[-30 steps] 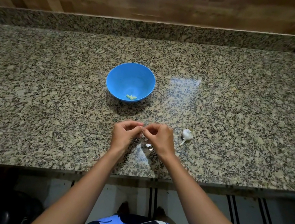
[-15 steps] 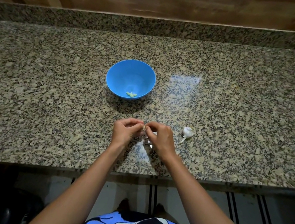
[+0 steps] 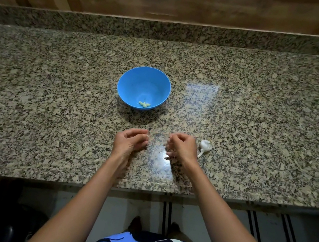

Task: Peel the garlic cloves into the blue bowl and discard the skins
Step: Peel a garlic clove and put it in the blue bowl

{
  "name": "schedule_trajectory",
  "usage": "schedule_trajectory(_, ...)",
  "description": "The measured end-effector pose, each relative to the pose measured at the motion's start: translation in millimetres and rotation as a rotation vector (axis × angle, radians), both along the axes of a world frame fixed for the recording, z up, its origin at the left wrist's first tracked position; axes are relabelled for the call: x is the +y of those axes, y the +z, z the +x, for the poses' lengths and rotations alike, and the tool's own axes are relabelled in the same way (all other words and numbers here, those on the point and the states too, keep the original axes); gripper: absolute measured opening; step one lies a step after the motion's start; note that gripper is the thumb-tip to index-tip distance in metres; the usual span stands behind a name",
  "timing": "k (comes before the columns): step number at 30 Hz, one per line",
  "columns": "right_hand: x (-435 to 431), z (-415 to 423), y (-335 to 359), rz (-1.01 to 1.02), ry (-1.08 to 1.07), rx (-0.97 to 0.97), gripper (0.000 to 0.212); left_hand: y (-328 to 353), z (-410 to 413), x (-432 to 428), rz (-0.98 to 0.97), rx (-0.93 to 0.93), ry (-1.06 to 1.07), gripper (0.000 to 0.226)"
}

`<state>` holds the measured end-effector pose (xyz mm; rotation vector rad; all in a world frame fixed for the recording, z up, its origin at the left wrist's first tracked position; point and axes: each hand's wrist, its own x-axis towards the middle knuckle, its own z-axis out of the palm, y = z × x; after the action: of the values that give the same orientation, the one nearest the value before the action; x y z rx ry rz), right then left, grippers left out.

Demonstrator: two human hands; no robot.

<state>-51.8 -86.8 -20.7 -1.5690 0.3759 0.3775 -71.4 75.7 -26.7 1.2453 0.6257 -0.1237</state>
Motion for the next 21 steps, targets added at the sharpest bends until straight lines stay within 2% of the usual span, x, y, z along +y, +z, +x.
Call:
schedule_trajectory(2, -6.6, -0.1, -2.9, -0.055, -0.033, -0.016, 0.019, -7.8, 2.9, 11.1, 0.442, -0.026, -0.078, 0.014)
schedule_trajectory(4, -12.6, 0.1, -1.7, -0.012, -0.051, 0.01, 0.023, -13.0, 5.0, 20.2, 0.705, -0.069, -0.154, 0.016)
schedule_trajectory(7, -19.4, -1.1, 2.7, 0.071, -0.029, 0.065, 0.025, -15.1, 5.1, 21.5, 0.834, -0.099, -0.223, 0.021)
schedule_trajectory(9, -23.2, -3.0, 0.8, 0.022, -0.022, 0.056, 0.02, -12.6, 1.6, 13.0, 0.924, -0.136, -0.24, 0.026)
schedule_trajectory(11, -26.7, -4.9, -1.3, -0.021, -0.03, 0.019, 0.013, -7.6, 0.6, -3.7, 1.013, -0.263, -0.278, 0.03)
schedule_trajectory(13, -30.0, -7.1, -1.6, -0.05, -0.046, -0.011, 0.007, -5.9, 3.4, -26.1, 1.055, -0.347, -0.435, 0.032)
schedule_trajectory(18, -31.5, -13.2, -1.7, -0.023, -0.115, 0.07, 0.01, -22.6, -0.9, -56.2, 1.123, -0.268, -0.73, 0.047)
schedule_trajectory(21, -32.6, -15.6, -4.1, -0.018, -0.159, 0.094, 0.014, -27.3, -20.4, -49.0, 1.314, -0.42, -0.828, 0.043)
